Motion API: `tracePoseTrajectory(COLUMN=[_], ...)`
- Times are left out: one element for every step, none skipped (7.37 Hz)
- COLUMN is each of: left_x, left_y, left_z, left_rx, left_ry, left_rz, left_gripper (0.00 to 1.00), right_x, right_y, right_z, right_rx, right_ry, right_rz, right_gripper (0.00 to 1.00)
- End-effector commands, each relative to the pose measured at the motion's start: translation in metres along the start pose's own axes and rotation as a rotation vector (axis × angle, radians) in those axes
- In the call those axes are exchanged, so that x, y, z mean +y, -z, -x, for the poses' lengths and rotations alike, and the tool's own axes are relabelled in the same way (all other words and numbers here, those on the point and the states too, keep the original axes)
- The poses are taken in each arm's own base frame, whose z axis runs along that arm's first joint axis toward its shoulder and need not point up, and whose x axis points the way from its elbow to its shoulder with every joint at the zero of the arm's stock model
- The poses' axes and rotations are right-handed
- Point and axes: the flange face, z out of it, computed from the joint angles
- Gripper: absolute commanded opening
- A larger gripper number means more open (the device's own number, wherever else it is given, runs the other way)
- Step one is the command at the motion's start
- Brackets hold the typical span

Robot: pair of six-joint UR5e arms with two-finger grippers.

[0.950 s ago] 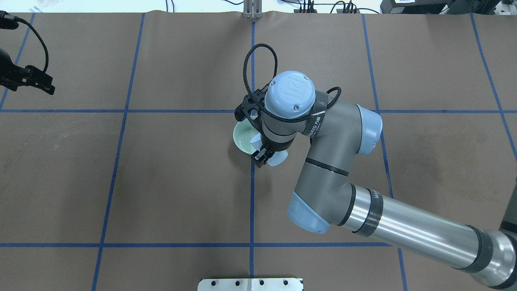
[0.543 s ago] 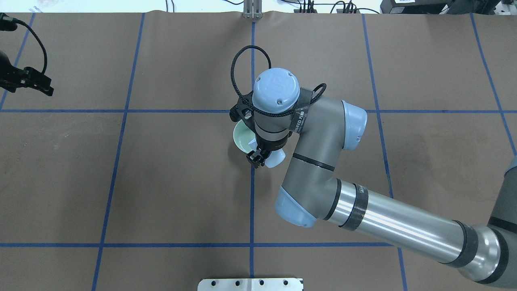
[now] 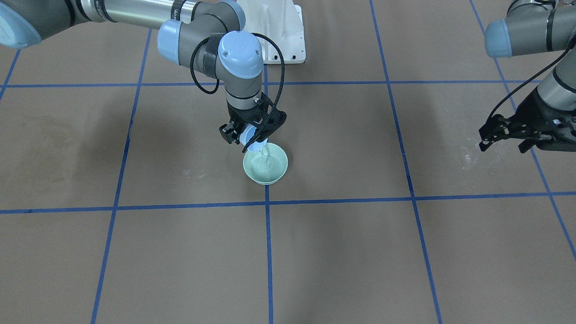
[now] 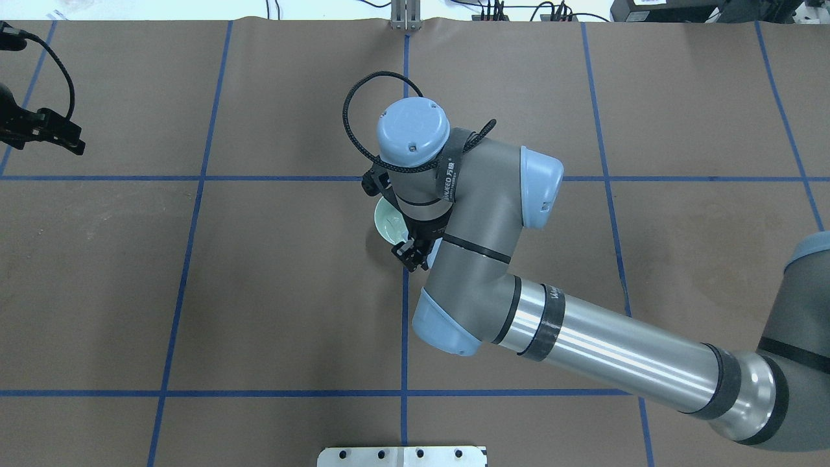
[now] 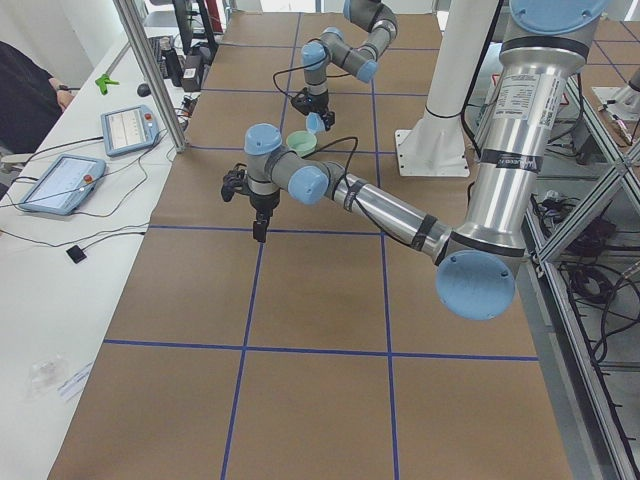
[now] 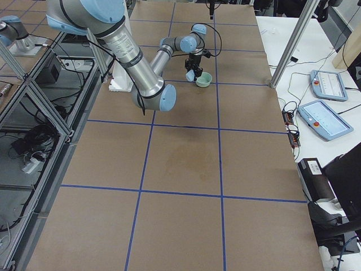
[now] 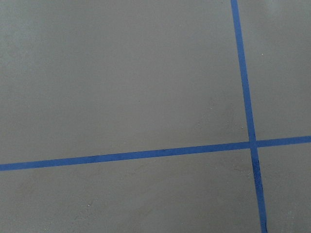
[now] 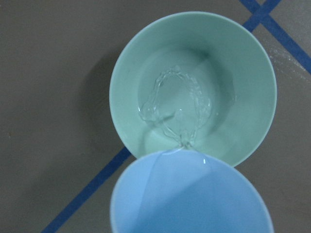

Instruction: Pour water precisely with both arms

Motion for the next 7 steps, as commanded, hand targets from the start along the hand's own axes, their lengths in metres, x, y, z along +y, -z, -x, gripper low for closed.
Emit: tracePoseTrajectory(left_x=[0.000, 0.000, 0.000, 0.000, 0.000, 0.000, 0.000], left_y=[0.001, 0.001, 0.001, 0.001, 0.001, 0.002, 0.002], left_z=[0.000, -0.001, -0.001, -0.001, -0.001, -0.001, -0.001], left_rx=[0.001, 0.001, 0.001, 0.001, 0.001, 0.001, 0.002], left_ry=[-0.001, 0.000, -0.002, -0.001, 0.000, 0.000, -0.001], left_rz=[-0.001, -0.002, -0.002, -0.001, -0.002, -0.002, -0.003], left_gripper=[1.00, 1.00, 1.00, 1.00, 1.00, 1.00, 1.00], right_x=[-0.003, -0.013, -0.018, -0.024, -0.028, -0.028, -0.027], right_y=[0.001, -0.001, -0.003, 0.001, 0.002, 0.002, 0.007], right_z=[-0.001, -0.001, 0.001, 0.005, 0.006, 0.006, 0.007], right_rx=[0.000, 0.011, 0.015, 0.022, 0.024, 0.024, 0.023], right_ry=[-0.007, -0.019, -0.023, -0.032, -0.032, -0.033, -0.027], right_rz=[0.046, 0.069, 0.082, 0.102, 0.108, 0.110, 0.097], right_gripper=[0.00, 0.00, 0.00, 0.00, 0.00, 0.00, 0.00])
